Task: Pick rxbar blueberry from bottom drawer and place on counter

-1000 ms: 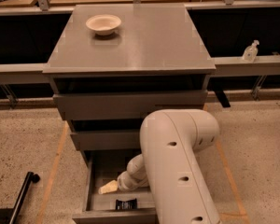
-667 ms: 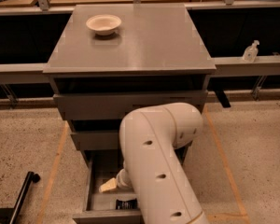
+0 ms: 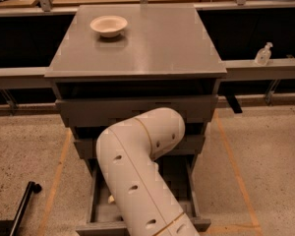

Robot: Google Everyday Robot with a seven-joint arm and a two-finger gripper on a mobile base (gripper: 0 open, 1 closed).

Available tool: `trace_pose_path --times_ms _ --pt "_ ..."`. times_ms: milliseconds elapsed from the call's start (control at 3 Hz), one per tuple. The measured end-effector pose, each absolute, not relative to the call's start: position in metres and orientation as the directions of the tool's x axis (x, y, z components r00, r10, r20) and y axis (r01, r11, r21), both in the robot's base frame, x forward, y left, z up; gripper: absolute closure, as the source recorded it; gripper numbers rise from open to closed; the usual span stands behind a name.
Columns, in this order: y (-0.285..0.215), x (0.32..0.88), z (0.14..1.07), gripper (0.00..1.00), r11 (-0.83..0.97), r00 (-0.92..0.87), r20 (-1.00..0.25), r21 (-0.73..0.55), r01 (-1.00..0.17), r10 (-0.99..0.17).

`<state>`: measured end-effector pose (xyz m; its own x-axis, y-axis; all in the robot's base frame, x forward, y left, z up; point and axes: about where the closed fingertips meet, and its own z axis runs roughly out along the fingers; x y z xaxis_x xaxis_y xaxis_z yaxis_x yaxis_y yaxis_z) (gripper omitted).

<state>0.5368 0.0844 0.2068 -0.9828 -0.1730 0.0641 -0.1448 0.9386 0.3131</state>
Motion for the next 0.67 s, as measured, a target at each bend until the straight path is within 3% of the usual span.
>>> trace_pose_path --times_ms 333,667 --pt "0.083 0.536 0.189 0.0 0.921 -0.983 0.094 0.374 -0.111 -0.157" --pt "0.084 0.523 0.176 0.0 0.824 -0.985 0.082 0.561 -0.082 -0.154"
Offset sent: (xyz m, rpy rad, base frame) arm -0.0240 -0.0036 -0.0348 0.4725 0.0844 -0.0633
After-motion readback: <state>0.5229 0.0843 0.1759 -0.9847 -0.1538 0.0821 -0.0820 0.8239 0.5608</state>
